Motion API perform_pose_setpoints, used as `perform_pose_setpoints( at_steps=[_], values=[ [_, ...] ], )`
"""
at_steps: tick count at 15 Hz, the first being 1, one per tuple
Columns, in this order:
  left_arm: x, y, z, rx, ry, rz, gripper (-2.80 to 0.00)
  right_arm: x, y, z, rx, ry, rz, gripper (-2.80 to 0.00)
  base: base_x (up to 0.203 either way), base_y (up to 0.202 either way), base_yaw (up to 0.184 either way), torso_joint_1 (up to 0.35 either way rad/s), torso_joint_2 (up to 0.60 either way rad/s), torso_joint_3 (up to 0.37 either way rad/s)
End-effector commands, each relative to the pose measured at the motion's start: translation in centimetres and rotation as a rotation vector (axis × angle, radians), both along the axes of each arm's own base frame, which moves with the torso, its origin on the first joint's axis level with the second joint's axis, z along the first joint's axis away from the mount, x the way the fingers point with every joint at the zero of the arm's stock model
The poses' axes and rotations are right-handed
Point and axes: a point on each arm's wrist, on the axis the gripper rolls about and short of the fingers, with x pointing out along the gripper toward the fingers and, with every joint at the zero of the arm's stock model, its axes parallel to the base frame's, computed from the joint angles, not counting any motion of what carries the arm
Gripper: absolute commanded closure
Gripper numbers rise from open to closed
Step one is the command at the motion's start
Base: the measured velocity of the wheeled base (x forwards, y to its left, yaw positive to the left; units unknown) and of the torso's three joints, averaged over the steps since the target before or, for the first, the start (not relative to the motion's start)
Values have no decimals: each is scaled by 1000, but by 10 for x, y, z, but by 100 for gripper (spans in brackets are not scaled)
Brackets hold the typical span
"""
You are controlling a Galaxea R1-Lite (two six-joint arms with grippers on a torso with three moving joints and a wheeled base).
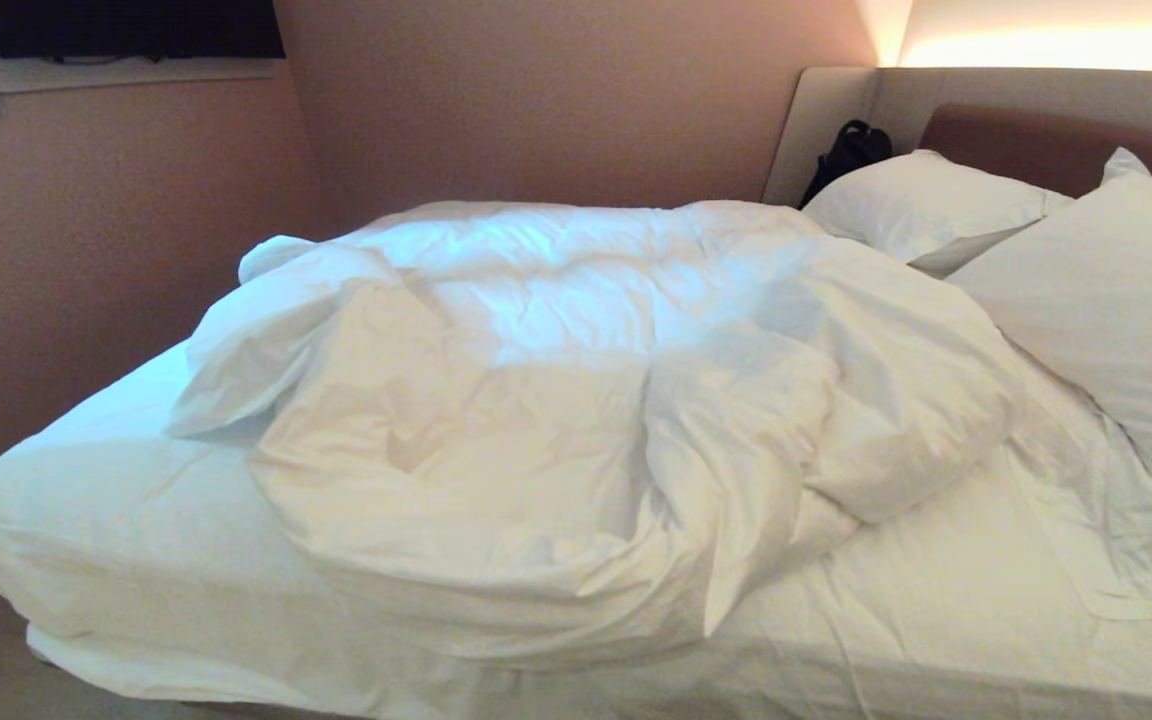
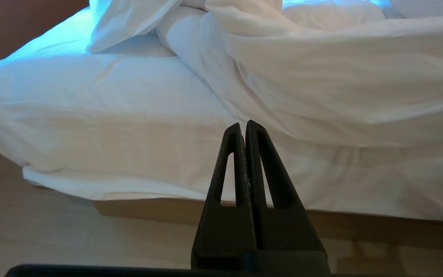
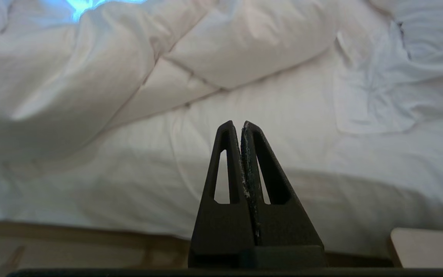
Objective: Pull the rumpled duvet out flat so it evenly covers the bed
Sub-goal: Hold the folded corner of the quilt
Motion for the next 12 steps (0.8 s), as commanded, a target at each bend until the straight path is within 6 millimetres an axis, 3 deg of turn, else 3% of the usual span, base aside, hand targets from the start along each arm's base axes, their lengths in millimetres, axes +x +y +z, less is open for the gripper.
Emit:
perform_pose_setpoints(
  at_steps=[1, 4, 12],
  values=[
    [0, 0, 0, 0, 1, 2, 0, 0, 0, 0, 0, 0, 0, 0, 121, 0, 7, 0, -5, 0],
    [0, 0, 0, 0, -1, 2, 0, 0, 0, 0, 0, 0, 0, 0, 137, 0, 1, 12, 5, 2],
    [0, 0, 0, 0, -1, 1, 0, 0, 0, 0, 0, 0, 0, 0, 0, 0, 0, 0, 0, 0]
  ],
)
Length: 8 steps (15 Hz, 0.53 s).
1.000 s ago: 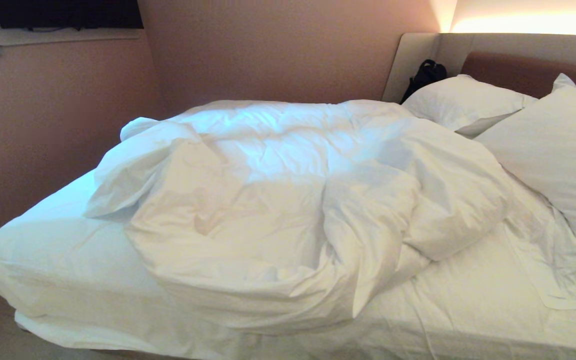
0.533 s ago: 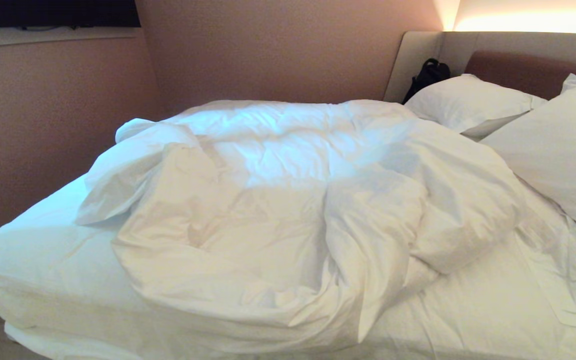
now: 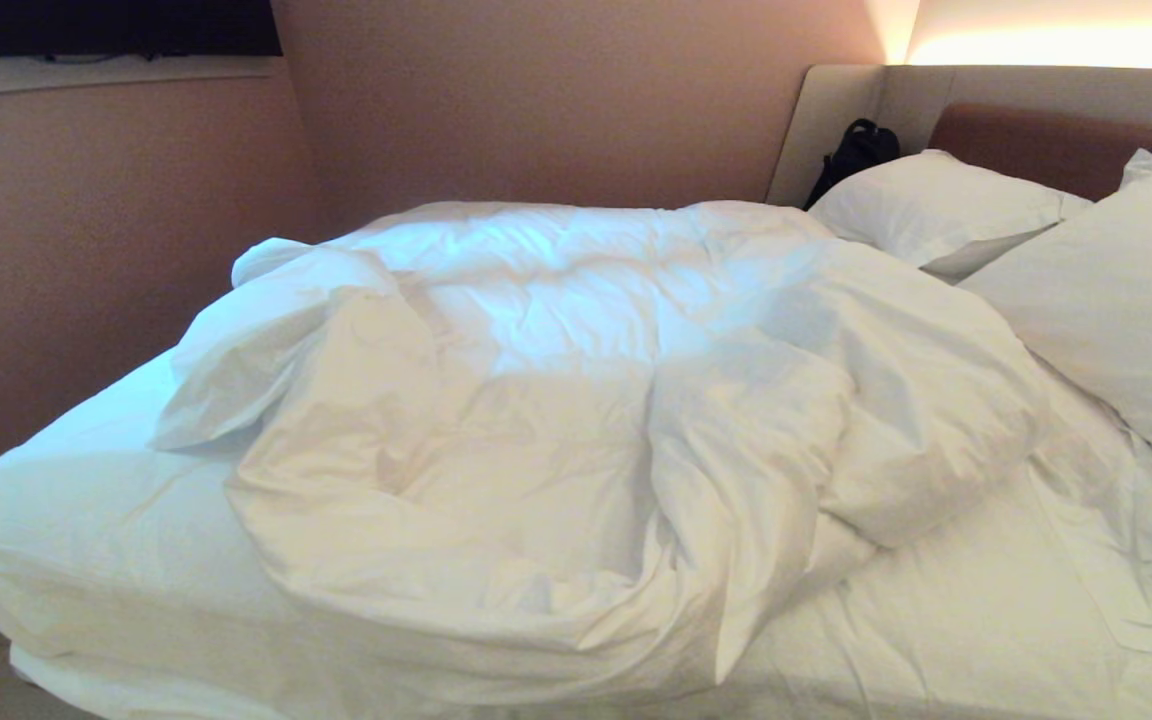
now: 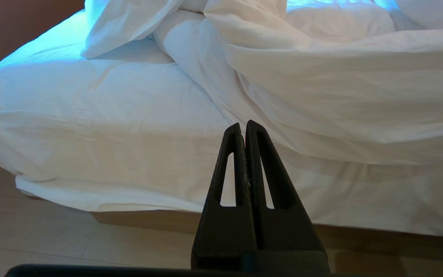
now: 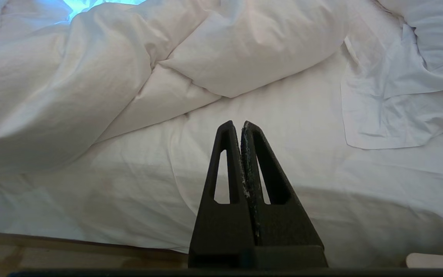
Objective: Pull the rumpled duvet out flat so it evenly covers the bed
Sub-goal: Hold the folded corner of the quilt
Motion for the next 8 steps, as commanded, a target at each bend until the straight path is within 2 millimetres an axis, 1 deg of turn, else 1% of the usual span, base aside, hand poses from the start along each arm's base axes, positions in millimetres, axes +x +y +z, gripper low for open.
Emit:
perform_pose_setpoints(
  at_steps=[1, 8],
  values=[
    [0, 0, 0, 0, 0, 2, 0, 0, 0, 0, 0, -1, 0, 0, 0, 0, 0, 0, 0, 0],
    [0, 0, 0, -1, 0, 0, 0, 0, 0, 0, 0, -1, 0, 0, 0, 0, 0, 0, 0, 0]
  ],
)
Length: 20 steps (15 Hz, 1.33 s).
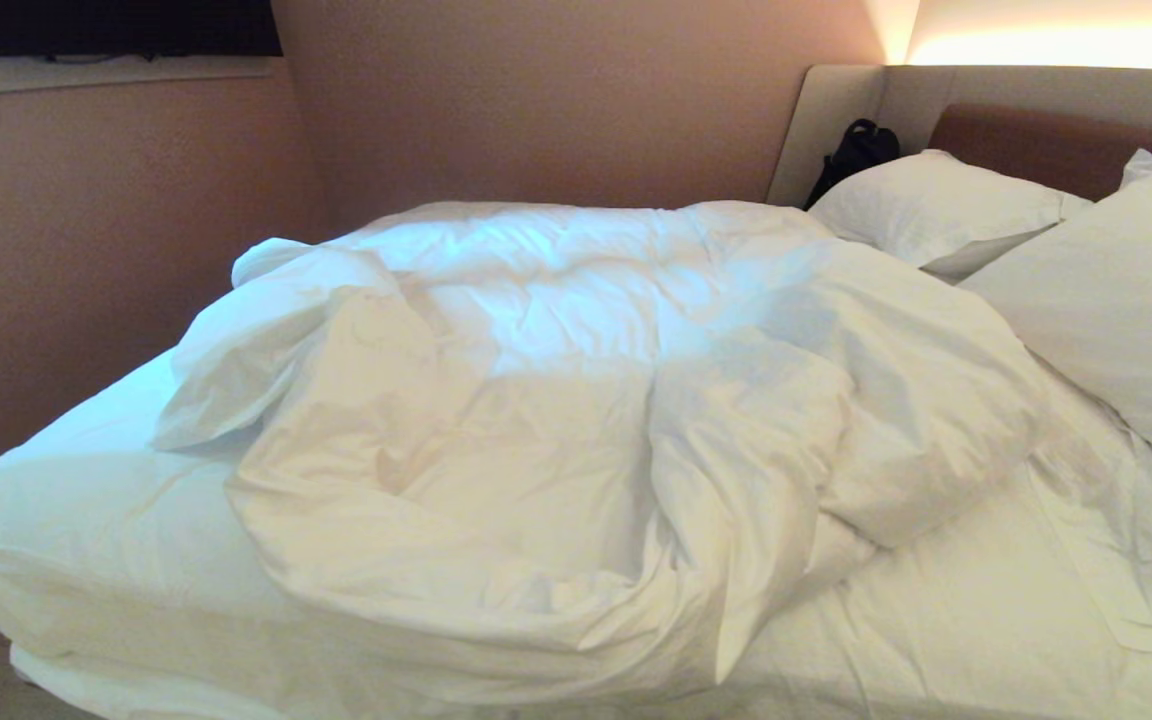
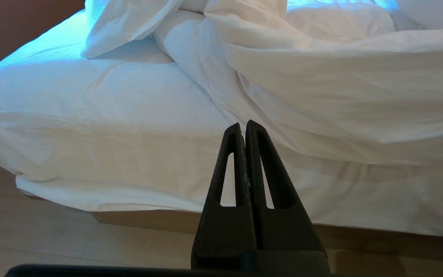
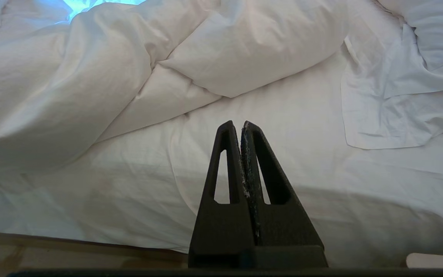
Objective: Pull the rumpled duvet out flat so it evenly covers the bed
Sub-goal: Hold the folded corner of the quilt
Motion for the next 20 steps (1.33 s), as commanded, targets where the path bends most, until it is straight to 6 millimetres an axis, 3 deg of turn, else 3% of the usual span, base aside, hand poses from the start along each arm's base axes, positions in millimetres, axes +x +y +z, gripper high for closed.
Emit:
perform_pose_setpoints(
  at_steps=[1, 20],
  values=[
    [0, 0, 0, -1, 0, 1, 0, 0, 0, 0, 0, -1, 0, 0, 0, 0, 0, 0, 0, 0],
    [0, 0, 0, -1, 0, -2, 0, 0, 0, 0, 0, -1, 0, 0, 0, 0, 0, 0, 0, 0]
  ],
)
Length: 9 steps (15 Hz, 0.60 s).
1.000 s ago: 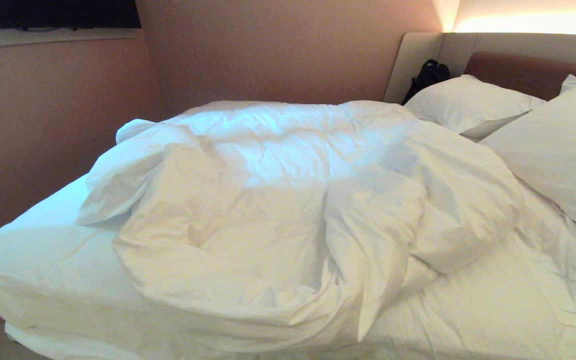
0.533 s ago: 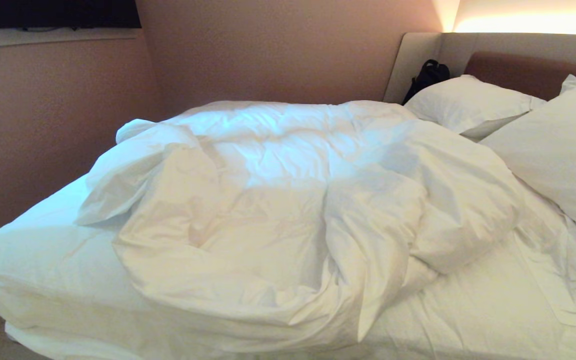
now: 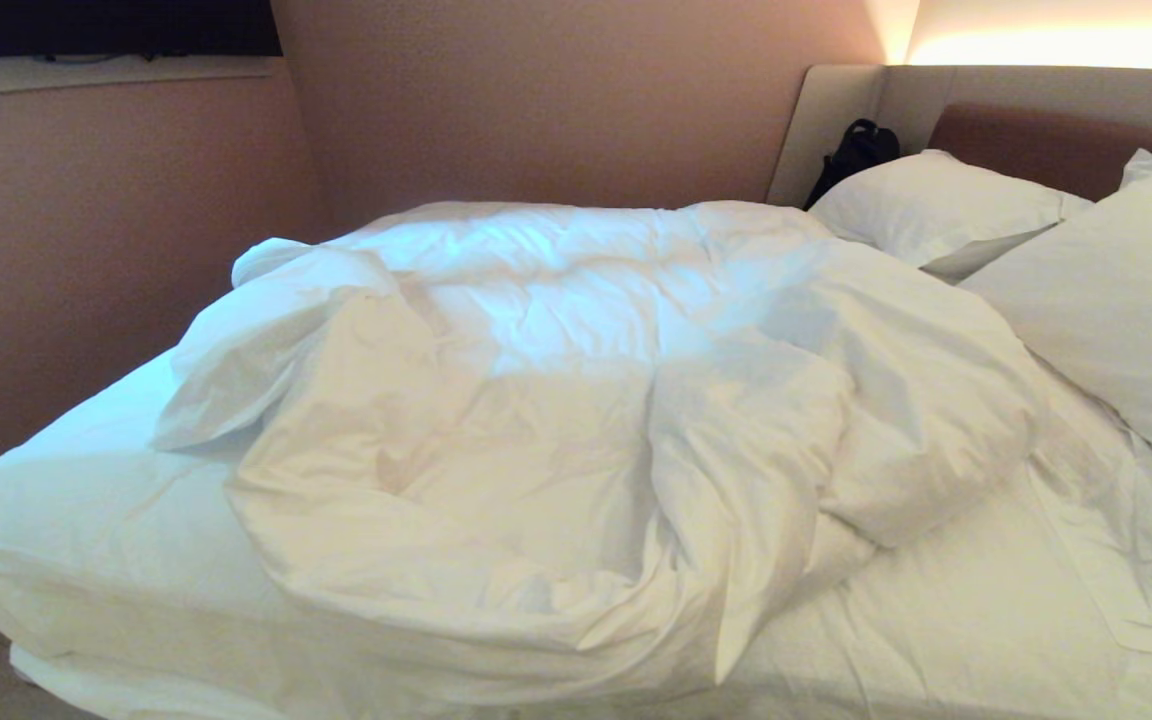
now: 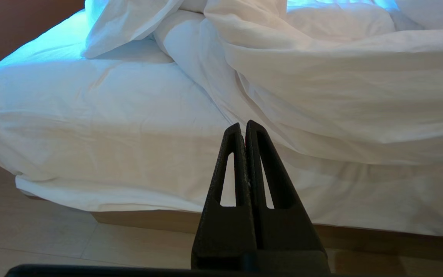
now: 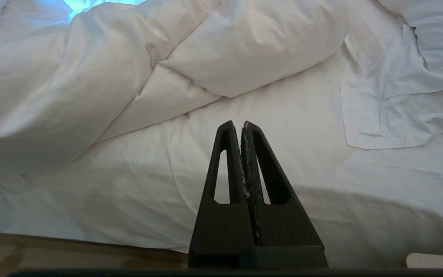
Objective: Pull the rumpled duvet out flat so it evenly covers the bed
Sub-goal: Hold the folded corner of the quilt
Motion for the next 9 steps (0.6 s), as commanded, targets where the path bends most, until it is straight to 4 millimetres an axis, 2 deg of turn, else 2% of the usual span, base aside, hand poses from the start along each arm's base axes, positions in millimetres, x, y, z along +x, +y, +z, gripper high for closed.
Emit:
perform_pose_setpoints(
  at_steps=[1, 9],
  values=[
    [0, 0, 0, 1, 0, 2, 0, 0, 0, 0, 0, -1, 0, 0, 0, 0, 0, 0, 0, 0],
    [0, 0, 0, 1, 0, 2, 0, 0, 0, 0, -8, 1, -1, 0, 0, 0, 0, 0, 0, 0]
  ],
)
